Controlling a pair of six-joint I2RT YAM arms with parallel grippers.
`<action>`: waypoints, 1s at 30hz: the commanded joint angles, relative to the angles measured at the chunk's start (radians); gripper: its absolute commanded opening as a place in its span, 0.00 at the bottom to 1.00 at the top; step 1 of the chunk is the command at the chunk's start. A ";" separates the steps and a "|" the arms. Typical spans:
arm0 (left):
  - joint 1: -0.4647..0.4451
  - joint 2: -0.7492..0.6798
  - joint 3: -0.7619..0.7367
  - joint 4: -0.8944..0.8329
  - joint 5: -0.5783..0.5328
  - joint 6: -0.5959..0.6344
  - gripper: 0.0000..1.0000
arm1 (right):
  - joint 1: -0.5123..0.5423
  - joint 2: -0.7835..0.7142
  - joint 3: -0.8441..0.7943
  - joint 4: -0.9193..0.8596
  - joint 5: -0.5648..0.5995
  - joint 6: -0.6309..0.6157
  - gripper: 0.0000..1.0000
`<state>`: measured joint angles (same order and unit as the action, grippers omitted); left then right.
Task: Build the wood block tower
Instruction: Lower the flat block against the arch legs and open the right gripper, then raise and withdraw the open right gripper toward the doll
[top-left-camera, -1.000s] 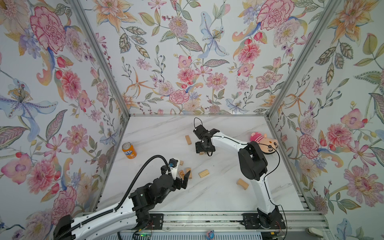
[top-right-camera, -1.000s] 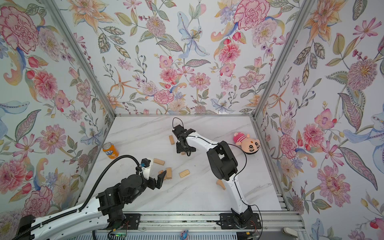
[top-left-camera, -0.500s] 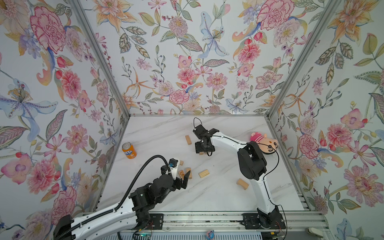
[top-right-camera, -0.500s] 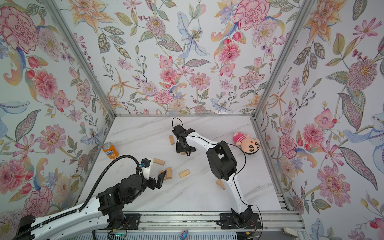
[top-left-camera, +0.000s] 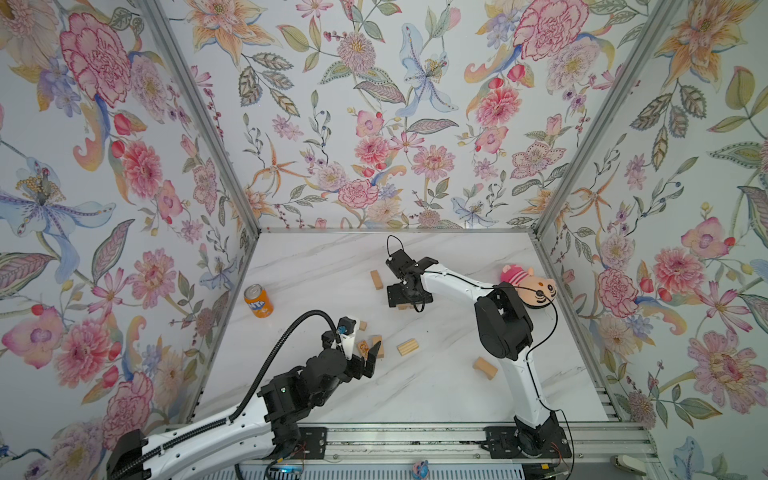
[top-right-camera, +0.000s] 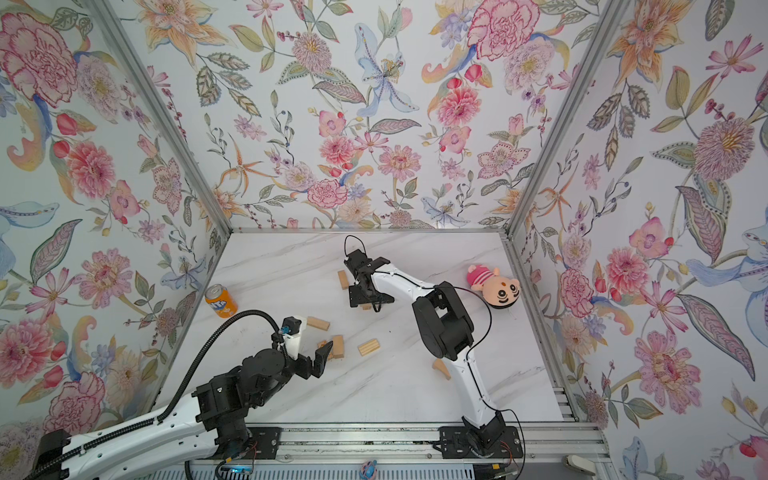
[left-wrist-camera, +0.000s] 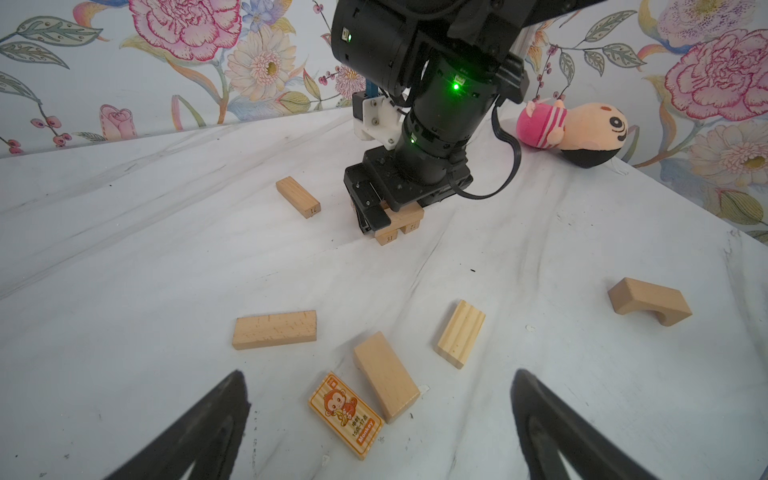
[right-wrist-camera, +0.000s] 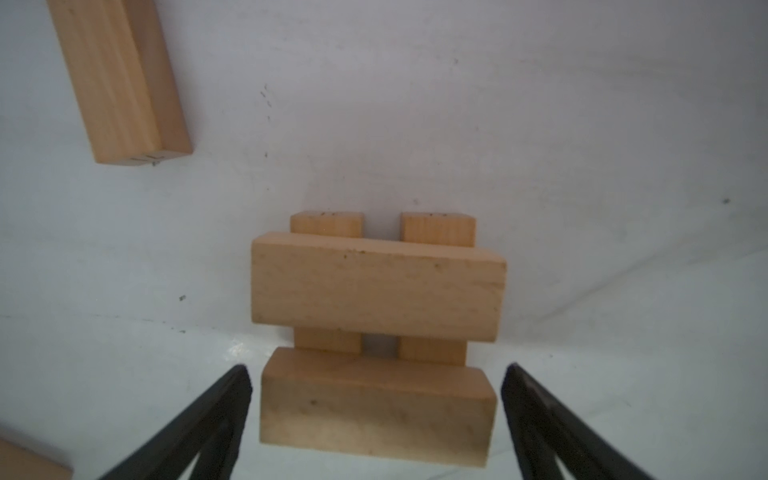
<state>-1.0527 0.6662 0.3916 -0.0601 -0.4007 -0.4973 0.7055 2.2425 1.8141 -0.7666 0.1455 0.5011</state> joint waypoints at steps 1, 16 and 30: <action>0.014 -0.005 0.010 -0.011 -0.017 -0.007 0.99 | 0.003 0.006 0.027 -0.023 0.019 -0.008 0.99; 0.015 0.010 0.075 -0.050 -0.014 -0.006 0.99 | 0.012 -0.244 -0.081 -0.021 0.035 -0.060 0.99; -0.014 0.048 0.073 -0.092 0.028 -0.191 0.99 | 0.043 -0.587 -0.460 0.080 0.044 -0.051 0.99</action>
<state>-1.0550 0.7216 0.4606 -0.1154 -0.3695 -0.6189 0.7444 1.7382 1.4117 -0.7216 0.1757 0.4488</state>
